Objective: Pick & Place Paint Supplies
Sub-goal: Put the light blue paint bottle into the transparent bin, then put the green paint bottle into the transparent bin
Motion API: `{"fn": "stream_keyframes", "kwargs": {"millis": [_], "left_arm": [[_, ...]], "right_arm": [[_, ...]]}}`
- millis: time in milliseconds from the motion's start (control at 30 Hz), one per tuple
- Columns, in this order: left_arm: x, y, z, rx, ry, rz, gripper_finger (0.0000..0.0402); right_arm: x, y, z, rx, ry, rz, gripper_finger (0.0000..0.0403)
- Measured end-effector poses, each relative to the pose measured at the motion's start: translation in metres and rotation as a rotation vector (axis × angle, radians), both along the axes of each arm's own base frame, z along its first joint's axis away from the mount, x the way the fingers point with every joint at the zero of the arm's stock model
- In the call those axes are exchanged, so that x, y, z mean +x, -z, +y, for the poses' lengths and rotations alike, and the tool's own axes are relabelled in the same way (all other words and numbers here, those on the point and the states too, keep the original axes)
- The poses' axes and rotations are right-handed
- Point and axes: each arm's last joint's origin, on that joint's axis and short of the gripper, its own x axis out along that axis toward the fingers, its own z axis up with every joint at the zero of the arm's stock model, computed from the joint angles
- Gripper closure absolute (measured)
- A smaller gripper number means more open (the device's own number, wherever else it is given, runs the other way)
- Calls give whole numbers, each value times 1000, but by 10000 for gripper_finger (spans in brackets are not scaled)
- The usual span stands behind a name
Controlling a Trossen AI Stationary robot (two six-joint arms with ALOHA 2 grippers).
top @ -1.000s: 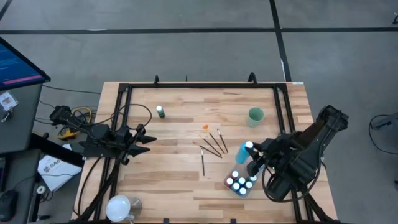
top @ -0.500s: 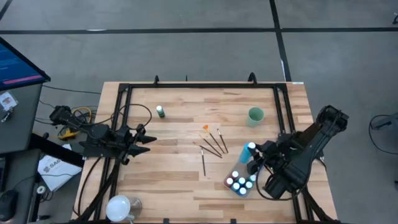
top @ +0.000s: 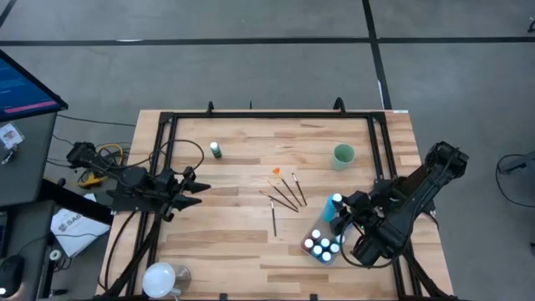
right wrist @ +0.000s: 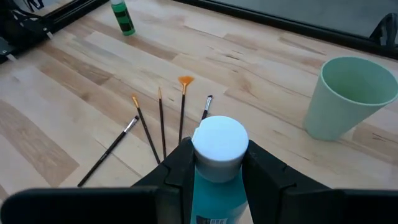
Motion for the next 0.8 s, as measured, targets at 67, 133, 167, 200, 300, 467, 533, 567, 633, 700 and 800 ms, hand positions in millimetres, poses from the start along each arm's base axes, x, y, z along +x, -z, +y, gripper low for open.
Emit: {"fn": "stream_keyframes", "kwargs": {"millis": [67, 133, 167, 200, 300, 467, 533, 567, 633, 700, 800], "left_arm": [[0, 0, 0, 0, 0, 0, 270], [0, 0, 0, 0, 0, 0, 270], [0, 0, 0, 0, 0, 0, 270], [0, 0, 0, 0, 0, 0, 270], [0, 0, 0, 0, 0, 0, 270], [0, 0, 0, 0, 0, 0, 270], [0, 0, 0, 0, 0, 0, 270], [0, 0, 0, 0, 0, -1, 270], [0, 0, 0, 0, 0, -1, 270], [0, 0, 0, 0, 0, -1, 270], [0, 0, 0, 0, 0, -1, 270]], "right_arm": [[0, 2, 0, 4, 2, 8, 309], [-1, 6, -1, 15, 6, 21, 309], [-1, 8, -1, 18, 7, 23, 309], [-1, 9, -1, 21, 8, 25, 309], [-1, 12, 0, 37, 11, 33, 296], [-1, 12, 0, 23, -4, 52, 261], [-1, 12, 0, 20, -6, 50, 251], [-1, 12, 0, 19, -7, 47, 246], [-1, 12, 0, 22, -6, 50, 238], [-1, 12, 0, 23, -6, 49, 230], [1, 6, 0, 27, 0, 48, 215]]}}
